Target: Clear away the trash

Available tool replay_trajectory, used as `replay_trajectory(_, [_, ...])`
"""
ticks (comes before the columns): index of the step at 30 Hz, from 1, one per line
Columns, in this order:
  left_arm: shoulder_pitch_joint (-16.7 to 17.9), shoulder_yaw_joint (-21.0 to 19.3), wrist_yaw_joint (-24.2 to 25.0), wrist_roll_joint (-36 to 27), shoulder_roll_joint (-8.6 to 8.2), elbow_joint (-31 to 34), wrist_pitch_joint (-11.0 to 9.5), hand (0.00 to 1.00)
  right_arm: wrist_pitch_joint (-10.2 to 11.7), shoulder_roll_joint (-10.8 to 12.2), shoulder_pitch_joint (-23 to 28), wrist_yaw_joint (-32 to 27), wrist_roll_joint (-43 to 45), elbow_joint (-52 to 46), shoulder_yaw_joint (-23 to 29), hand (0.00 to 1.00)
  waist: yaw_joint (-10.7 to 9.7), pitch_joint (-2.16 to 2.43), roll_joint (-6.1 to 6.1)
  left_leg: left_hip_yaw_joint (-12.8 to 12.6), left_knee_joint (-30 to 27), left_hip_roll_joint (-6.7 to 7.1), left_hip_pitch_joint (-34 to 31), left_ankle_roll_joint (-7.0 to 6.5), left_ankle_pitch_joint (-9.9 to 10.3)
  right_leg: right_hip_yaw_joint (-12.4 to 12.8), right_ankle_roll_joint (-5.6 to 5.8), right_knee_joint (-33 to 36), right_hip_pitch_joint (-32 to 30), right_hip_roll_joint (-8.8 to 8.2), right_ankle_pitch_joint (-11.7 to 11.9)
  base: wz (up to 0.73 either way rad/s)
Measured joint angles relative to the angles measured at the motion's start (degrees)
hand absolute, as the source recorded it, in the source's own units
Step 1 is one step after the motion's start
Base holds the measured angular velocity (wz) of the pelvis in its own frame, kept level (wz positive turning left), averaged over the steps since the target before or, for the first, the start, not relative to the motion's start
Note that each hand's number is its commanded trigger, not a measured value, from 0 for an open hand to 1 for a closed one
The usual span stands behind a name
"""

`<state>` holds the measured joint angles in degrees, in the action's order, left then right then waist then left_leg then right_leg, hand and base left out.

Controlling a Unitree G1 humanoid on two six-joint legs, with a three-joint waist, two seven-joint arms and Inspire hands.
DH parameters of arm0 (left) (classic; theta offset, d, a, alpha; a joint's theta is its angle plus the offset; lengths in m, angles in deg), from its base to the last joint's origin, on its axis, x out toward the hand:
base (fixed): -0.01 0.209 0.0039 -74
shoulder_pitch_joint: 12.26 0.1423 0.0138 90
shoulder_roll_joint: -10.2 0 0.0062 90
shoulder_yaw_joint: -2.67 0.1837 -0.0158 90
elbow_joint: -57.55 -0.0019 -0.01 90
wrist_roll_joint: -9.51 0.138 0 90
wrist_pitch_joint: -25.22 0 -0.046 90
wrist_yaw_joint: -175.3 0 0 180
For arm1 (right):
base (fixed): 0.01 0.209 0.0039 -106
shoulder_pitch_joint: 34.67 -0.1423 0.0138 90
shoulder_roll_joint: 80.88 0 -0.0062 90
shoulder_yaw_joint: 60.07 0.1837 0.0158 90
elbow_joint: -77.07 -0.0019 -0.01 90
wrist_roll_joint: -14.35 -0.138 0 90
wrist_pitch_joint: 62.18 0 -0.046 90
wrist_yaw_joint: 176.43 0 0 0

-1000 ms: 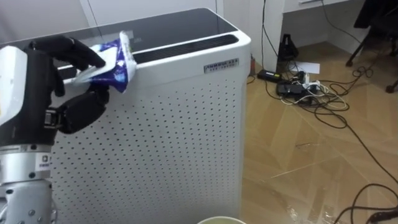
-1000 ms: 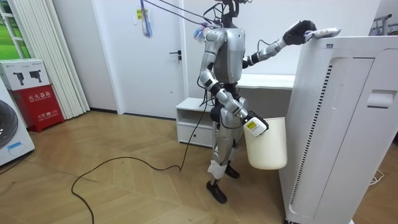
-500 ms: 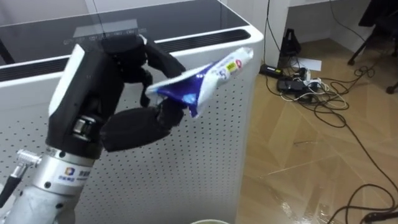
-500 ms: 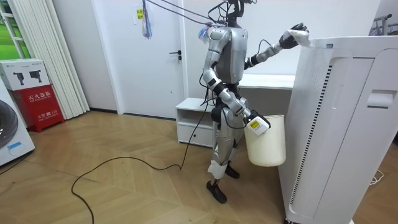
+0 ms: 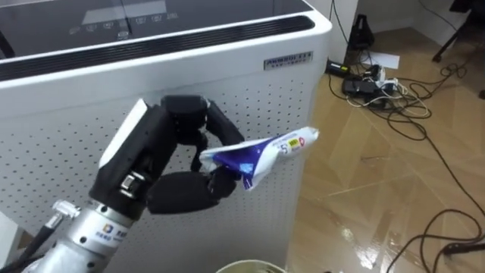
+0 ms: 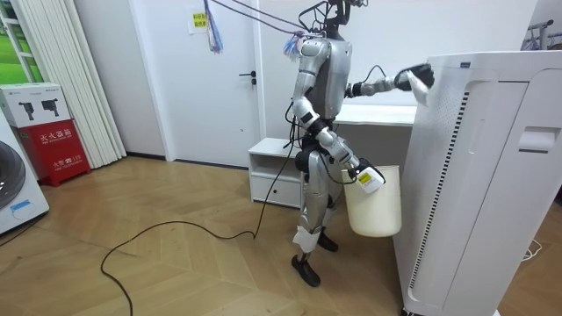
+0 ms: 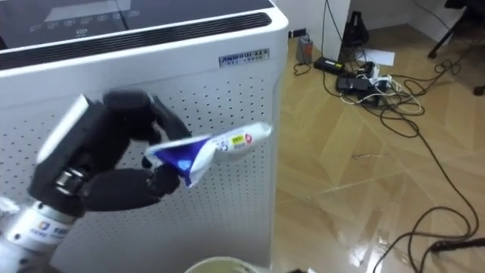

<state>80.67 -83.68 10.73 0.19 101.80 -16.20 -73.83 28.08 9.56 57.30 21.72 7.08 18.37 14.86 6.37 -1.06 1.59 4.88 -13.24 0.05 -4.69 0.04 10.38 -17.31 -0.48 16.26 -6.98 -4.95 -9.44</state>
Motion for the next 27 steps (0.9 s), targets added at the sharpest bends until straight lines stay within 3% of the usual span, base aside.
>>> replay_trajectory(6, [-0.1,3.3,0.4,0.0,-0.53,-10.8,0.4,1.0,0.6,0.2,-6.7,-0.3,0.5,5.7,-0.7,1.0,-0.3,-0.14,-0.08,0.4,-2.0,0.25,-5.2,0.0,0.0,-0.4,-0.23,2.7,-5.1,-1.05,-0.2,0.04])
replay_trajectory(10, [-0.1,6.4,0.2,2.2,-1.73,-15.0,0.4,1.0,1.1,0.4,-9.2,-0.8,0.4,8.8,-0.7,1.0,-0.8,-0.3,-0.23,0.2,-2.6,0.48,-6.7,-0.13,-0.1,-0.7,-0.23,3.5,-6.5,-1.86,-0.2,0.05])
replay_trajectory(18, [-1.2,10.1,2.0,5.7,-1.79,-23.1,0.5,1.0,1.1,1.3,-10.6,-0.9,0.3,9.7,-1.6,1.0,-1.7,-0.65,-0.5,-0.1,-4.8,0.66,-11.2,-0.18,-0.2,-0.1,-0.47,5.1,-10.8,-1.96,0.0,-0.01])
replay_trajectory(22, [-2.7,12.0,3.8,6.7,-1.89,-28.8,1.4,1.0,1.1,1.6,-10.6,-0.9,0.3,10.7,-1.6,1.0,-1.9,-1.12,0.1,-0.2,-5.7,0.68,-12.6,-0.18,-0.2,-0.2,-0.5,5.5,-11.7,-2.19,0.0,0.04])
replay_trajectory(27, [-2.8,12.3,5.4,7.8,-2.58,-31.1,1.6,1.0,1.1,1.7,-10.7,-0.9,0.3,10.7,-1.6,1.0,-1.9,-1.14,0.13,-0.5,-6.6,0.77,-14.8,-0.17,-0.2,-0.2,-0.6,6.5,-14.1,-2.49,0.0,0.01])
